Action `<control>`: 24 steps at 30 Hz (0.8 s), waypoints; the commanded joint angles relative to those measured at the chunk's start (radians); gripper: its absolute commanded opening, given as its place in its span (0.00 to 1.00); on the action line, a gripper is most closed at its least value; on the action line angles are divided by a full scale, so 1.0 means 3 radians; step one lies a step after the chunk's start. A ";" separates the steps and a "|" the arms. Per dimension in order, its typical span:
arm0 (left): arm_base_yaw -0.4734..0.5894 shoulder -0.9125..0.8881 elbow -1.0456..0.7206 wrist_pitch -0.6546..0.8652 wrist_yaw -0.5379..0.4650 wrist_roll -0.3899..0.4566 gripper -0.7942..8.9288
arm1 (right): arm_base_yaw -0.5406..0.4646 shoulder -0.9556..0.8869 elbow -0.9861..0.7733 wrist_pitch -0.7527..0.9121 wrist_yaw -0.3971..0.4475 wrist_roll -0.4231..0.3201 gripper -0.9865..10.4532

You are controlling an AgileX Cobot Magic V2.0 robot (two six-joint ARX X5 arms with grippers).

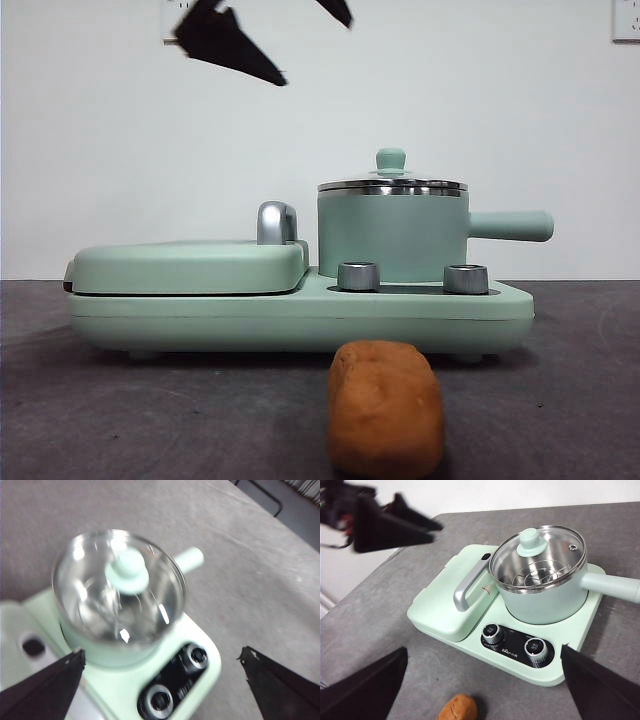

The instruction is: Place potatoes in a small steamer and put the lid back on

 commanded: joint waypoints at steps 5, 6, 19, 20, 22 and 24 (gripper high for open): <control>-0.0136 0.0767 0.0874 -0.0041 -0.0251 0.0184 0.59 | -0.0004 0.0019 0.0064 0.0031 -0.0009 -0.0034 0.51; -0.0145 0.0857 0.0977 -0.0048 -0.0275 0.0188 0.59 | -0.0004 0.0019 0.0064 0.0031 -0.0009 -0.0034 0.51; -0.0219 0.1789 0.1850 -0.0219 -0.0472 0.0362 0.59 | -0.0004 0.0018 0.0064 0.0029 -0.0015 -0.0011 0.51; -0.0220 0.1806 0.1850 -0.0225 -0.0496 0.0373 0.59 | -0.0004 0.0019 0.0064 0.0029 -0.0015 -0.0011 0.51; -0.0228 0.1845 0.1850 -0.0267 -0.0496 0.0397 0.59 | -0.0004 0.0019 0.0064 0.0029 -0.0014 -0.0011 0.51; -0.0252 0.1895 0.1850 -0.0289 -0.0496 0.0432 0.59 | -0.0004 0.0019 0.0064 0.0031 -0.0014 -0.0011 0.51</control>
